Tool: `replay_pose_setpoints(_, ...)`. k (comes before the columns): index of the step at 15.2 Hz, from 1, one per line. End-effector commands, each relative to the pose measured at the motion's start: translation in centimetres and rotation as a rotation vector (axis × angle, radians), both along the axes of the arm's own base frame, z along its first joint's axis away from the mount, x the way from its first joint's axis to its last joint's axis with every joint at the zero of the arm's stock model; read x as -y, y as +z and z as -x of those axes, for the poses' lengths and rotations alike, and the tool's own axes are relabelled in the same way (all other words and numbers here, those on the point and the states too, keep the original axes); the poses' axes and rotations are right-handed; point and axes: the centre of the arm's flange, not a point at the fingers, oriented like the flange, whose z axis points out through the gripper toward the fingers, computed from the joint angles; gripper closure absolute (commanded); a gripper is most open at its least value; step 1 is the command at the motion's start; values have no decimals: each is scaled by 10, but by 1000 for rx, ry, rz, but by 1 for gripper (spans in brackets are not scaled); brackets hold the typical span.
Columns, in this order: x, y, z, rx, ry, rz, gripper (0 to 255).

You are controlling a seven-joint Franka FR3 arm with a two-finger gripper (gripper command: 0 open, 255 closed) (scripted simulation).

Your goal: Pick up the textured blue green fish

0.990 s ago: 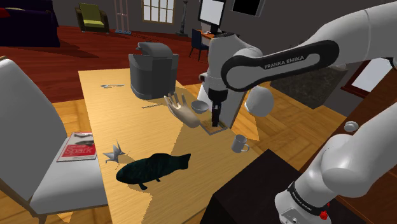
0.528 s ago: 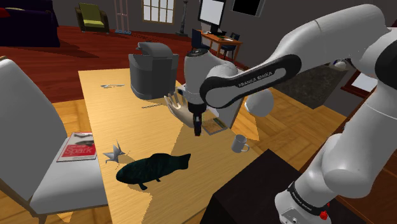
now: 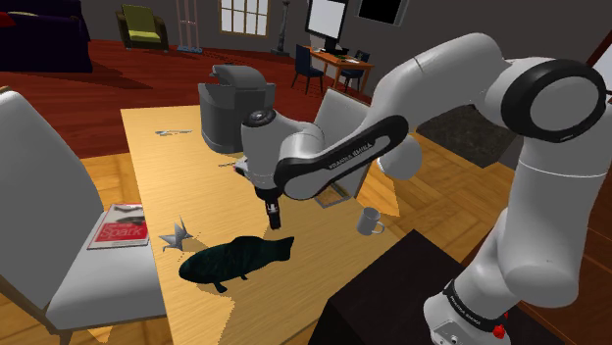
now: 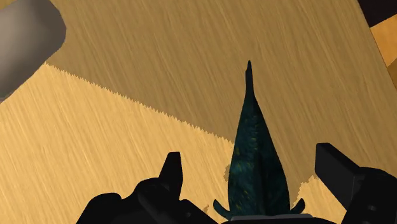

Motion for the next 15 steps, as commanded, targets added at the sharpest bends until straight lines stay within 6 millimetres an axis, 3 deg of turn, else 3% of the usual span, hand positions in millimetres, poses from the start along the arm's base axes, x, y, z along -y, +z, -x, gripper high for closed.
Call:
replay_pose_setpoints(1,-20,-15,-3,5,57,10,0)
replay_pose_setpoints(6,-71,-59,-6,15,193,34,0)
replay_pose_setpoints(15,-73,-101,-6,15,198,34,0)
